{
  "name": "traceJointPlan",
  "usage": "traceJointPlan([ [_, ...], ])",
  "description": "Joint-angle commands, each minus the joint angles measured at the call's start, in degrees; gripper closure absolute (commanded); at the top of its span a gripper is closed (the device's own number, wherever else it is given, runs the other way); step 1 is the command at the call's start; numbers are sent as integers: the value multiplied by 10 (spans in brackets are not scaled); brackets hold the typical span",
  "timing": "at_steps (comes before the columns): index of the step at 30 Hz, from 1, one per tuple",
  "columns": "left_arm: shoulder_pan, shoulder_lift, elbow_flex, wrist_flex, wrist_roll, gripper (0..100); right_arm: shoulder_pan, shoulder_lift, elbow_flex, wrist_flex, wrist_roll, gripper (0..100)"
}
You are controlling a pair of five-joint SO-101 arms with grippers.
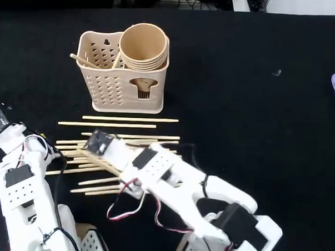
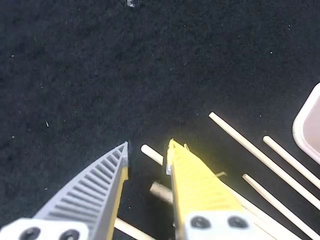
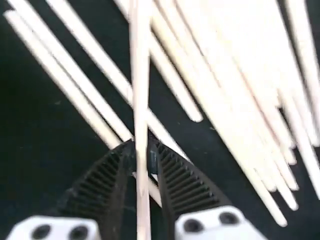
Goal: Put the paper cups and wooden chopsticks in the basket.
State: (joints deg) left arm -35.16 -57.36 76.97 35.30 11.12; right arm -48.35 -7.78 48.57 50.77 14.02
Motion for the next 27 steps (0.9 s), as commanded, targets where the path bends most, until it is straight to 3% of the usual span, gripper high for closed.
traceJointPlan([
  [1, -5, -12, -7, -10, 3, 863, 34, 1, -29, 31, 1, 987],
  [15, -5, -12, -7, -10, 3, 863, 25, -29, -152, 193, 1, 987],
  [22, -5, -12, -7, -10, 3, 863, -36, -235, -157, 278, 23, 987],
  [27, -5, -12, -7, -10, 3, 863, 18, -393, -141, 207, 28, 987],
])
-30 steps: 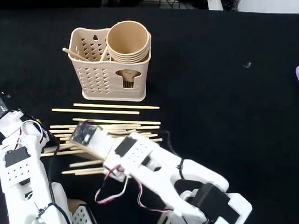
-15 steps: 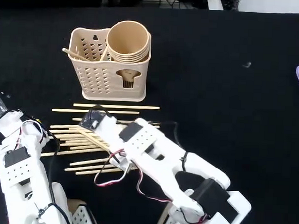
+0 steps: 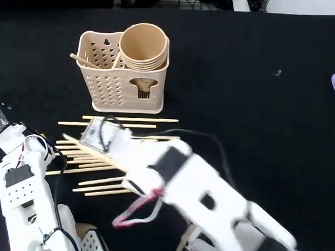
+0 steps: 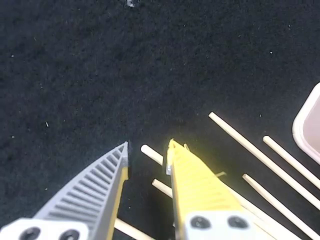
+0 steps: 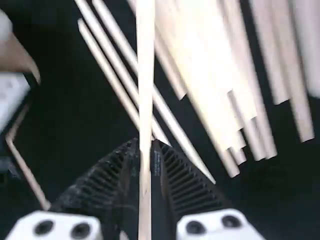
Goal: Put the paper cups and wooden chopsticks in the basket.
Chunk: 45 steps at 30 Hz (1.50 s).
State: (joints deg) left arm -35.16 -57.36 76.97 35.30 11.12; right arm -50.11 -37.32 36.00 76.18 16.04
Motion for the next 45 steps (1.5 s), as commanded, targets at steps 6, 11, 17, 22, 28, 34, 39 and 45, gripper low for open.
traceJointPlan([
  [6, -5, -12, -6, -10, 3, 863, 70, -137, 7, -242, 4, 987],
  [11, -3, -12, 1, -12, 3, 863, 71, -110, -1, -445, -4, 987],
  [17, -3, -12, 3, -13, 3, 863, 117, -9, -71, -595, -142, 987],
  [22, 0, -12, 5, -13, 3, 863, 163, 124, -165, -690, -255, 987],
  [28, 0, -12, 5, -13, 3, 863, 171, 278, -291, -749, -255, 987],
  [34, 0, -12, 5, -13, 3, 863, 171, 389, -384, -748, -255, 987],
  [39, 0, -12, 5, -13, 3, 863, 171, 449, -401, -748, -204, 987],
  [45, 0, -12, 5, -13, 3, 863, 158, 463, -351, -748, -149, 987],
])
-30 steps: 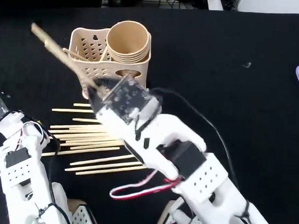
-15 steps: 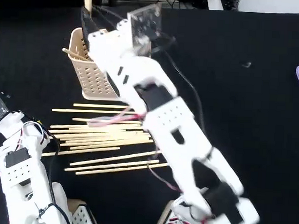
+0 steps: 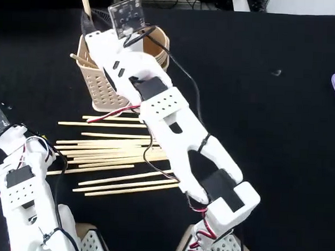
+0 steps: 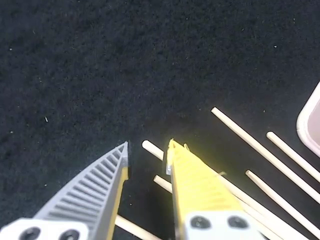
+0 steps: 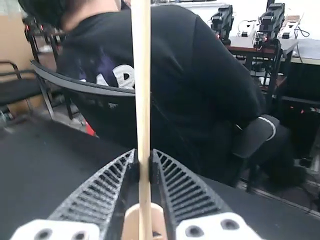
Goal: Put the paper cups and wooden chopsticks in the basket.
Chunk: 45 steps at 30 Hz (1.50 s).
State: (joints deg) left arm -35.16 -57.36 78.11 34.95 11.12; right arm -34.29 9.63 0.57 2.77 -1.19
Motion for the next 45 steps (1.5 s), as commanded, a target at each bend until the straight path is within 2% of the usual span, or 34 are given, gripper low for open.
traceJointPlan([
  [1, 0, -12, -7, -10, 3, 863, -2, -7, 9, -14, 27, 984],
  [4, 0, -12, -7, -10, 3, 863, -3, -26, 25, -13, 29, 979],
  [7, 0, -12, -7, -10, 3, 863, -3, -55, 38, 0, 28, 899],
  [10, 0, -12, -7, -10, 3, 863, -4, -97, 37, 82, 26, 853],
  [18, 0, -12, -7, -10, 3, 863, -3, -275, 58, 282, 30, 890],
  [22, 1, -12, -7, -10, 3, 863, -19, -380, 102, 435, 31, 900],
  [26, 1, -12, -7, -10, 3, 863, -49, -459, 202, 522, 32, 897],
  [29, 1, -12, -7, -10, 3, 863, -83, -494, 308, 536, 42, 895],
  [34, 1, -12, -7, -10, 3, 863, -137, -503, 493, 506, 142, 891],
  [37, 1, -12, -7, -10, 3, 863, -177, -503, 582, 473, 203, 837],
  [40, 1, -12, -7, -10, 3, 863, -211, -502, 624, 470, 220, 790],
  [45, 1, -12, -7, -10, 3, 863, -229, -482, 651, 467, 225, 783],
])
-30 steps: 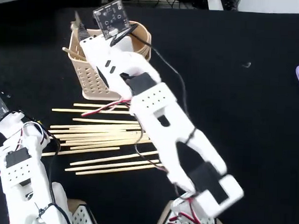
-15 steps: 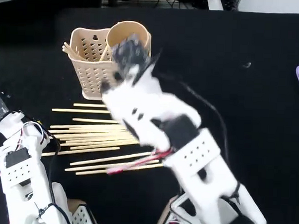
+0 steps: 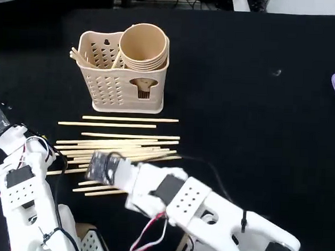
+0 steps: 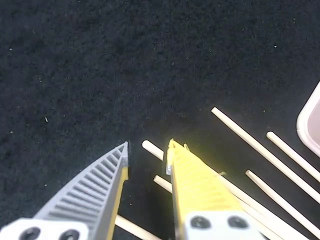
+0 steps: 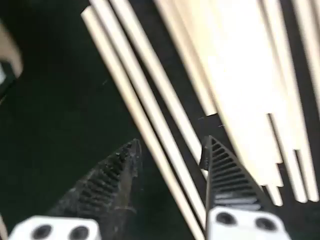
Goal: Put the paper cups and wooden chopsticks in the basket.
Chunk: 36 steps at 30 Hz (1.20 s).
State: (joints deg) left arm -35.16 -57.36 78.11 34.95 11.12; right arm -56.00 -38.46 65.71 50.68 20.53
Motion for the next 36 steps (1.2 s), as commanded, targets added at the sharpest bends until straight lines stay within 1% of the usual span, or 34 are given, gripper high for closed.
traceJointPlan([
  [1, 1, -12, -7, -10, 3, 863, -11, 13, -2, -12, 8, 783],
  [3, 1, -12, -7, -10, 3, 863, -11, 51, -6, -25, 8, 783],
  [8, 1, -12, -7, -10, 3, 863, -11, 179, -28, -97, 9, 783],
  [9, 0, -12, -7, -10, 3, 863, -11, 202, -42, -95, 12, 783],
  [13, 0, -12, -7, -10, 3, 863, -11, 264, -101, -67, 64, 785],
  [14, 0, -12, -7, -10, 3, 863, -11, 274, -112, -58, 71, 796],
  [16, 0, -12, -7, -10, 3, 863, -11, 287, -129, -48, 80, 849],
  [19, 0, -12, -7, -10, 3, 863, -9, 291, -142, -47, 79, 969],
  [20, 0, -12, -7, -10, 3, 863, -4, 290, -144, -47, 79, 993],
  [21, 0, -12, -7, -10, 3, 863, 3, 290, -147, -45, 77, 979],
  [24, 0, -12, -7, -10, 3, 863, 40, 279, -159, -39, 78, 988],
  [27, -1, -12, -7, -10, 3, 863, 78, 240, -178, 4, 79, 987],
  [32, 0, -12, -7, -10, 3, 863, 129, 116, -235, 114, 80, 987],
  [36, 0, -12, -7, -10, 3, 863, 153, -2, -280, 151, 73, 987],
])
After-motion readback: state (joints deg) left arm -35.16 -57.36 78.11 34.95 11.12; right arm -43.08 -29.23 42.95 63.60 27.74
